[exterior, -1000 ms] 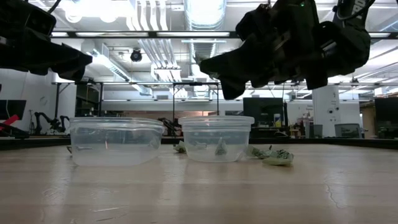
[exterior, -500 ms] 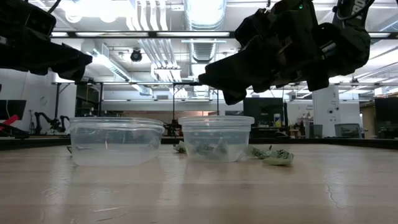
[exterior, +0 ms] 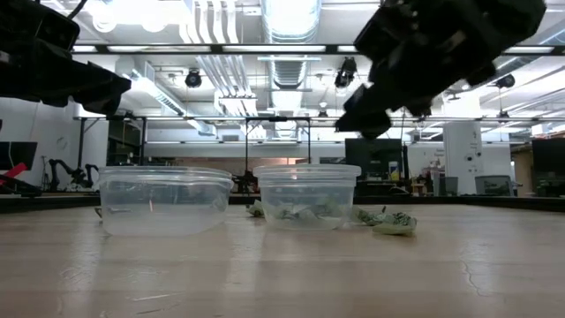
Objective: Pick and place items into bin
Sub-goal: Put the stevia packet into the right transparent bin
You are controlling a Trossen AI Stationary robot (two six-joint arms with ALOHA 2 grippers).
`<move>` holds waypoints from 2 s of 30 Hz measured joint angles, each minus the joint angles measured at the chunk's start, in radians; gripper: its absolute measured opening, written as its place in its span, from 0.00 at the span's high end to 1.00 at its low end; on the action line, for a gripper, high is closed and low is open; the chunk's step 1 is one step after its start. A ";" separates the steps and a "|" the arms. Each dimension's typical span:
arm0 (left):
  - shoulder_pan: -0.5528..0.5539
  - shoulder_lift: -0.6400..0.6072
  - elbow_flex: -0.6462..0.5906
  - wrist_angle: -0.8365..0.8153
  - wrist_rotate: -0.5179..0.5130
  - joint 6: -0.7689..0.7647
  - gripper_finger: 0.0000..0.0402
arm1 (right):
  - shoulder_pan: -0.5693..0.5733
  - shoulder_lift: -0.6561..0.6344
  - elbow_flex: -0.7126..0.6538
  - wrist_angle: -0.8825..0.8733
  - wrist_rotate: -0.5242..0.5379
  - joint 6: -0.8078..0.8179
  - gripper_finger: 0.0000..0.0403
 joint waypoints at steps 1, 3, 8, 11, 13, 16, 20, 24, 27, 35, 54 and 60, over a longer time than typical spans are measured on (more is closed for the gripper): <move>0.000 0.000 0.000 0.001 0.000 0.000 0.66 | 0.001 -0.030 0.000 -0.046 0.000 0.000 0.53; 0.000 0.002 0.000 0.001 0.000 0.000 0.66 | 0.007 -0.079 0.000 -0.115 0.001 0.001 0.53; 0.000 0.002 0.000 0.001 0.000 0.000 0.66 | 0.041 -0.129 0.000 -0.239 0.003 -0.011 0.53; 0.000 0.001 0.000 0.001 0.000 0.000 0.66 | 0.074 -0.128 0.000 -0.288 0.003 -0.050 0.54; 0.000 0.002 0.000 0.001 0.000 0.000 0.66 | 0.099 -0.118 0.000 -0.298 0.003 -0.084 0.54; 0.000 0.002 0.000 0.001 0.000 0.000 0.66 | 0.128 -0.105 0.000 -0.296 0.011 -0.106 0.54; 0.000 0.000 0.000 0.001 0.000 0.000 0.66 | 0.152 -0.088 0.000 -0.300 0.069 -0.110 0.54; 0.000 0.000 0.000 0.001 0.000 0.000 0.66 | 0.155 -0.067 0.019 -0.321 0.105 -0.114 0.54; 0.000 0.001 0.000 0.001 0.000 0.000 0.66 | 0.155 -0.025 0.077 -0.371 0.109 -0.133 0.54; 0.000 0.000 0.000 0.000 0.000 0.000 0.66 | 0.155 0.118 0.277 -0.654 0.109 -0.199 0.54; 0.000 0.000 0.000 0.002 0.000 0.000 0.66 | 0.161 0.382 0.431 -0.726 0.108 -0.259 0.58; 0.000 0.000 0.000 0.001 0.000 0.000 0.66 | 0.160 0.361 0.427 -0.753 0.109 -0.263 0.85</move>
